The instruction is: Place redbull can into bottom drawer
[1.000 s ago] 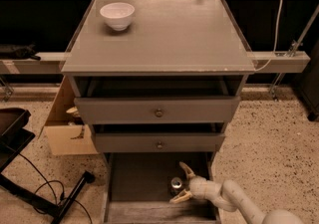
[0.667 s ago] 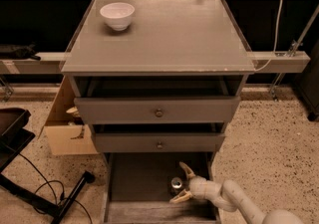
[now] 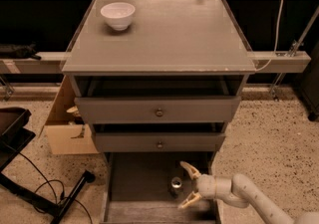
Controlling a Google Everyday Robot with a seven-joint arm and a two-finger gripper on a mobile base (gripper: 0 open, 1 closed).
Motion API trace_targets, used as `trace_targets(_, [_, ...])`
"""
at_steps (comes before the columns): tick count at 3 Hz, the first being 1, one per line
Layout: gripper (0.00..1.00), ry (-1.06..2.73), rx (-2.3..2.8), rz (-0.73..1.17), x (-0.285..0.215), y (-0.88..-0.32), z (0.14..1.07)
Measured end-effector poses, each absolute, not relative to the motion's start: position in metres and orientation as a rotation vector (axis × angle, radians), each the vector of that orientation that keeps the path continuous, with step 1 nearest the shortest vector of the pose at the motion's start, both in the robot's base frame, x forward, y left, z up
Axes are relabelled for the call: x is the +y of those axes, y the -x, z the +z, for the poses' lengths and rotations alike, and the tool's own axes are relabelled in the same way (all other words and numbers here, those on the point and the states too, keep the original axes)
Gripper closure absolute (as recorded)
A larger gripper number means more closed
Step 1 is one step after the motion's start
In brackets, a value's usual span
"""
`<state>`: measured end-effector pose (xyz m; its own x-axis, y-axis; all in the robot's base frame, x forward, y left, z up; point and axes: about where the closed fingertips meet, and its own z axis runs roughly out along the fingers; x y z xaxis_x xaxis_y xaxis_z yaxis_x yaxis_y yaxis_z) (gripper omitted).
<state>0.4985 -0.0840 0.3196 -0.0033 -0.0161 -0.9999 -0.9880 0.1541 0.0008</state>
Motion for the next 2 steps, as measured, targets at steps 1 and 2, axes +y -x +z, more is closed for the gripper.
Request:
trace_targets(1, [0.0,1.237,1.269,1.163,-0.1,-0.461,0.371])
trace_targets(2, [0.0,1.328,1.405,1.173,-0.127,-0.426,0.411])
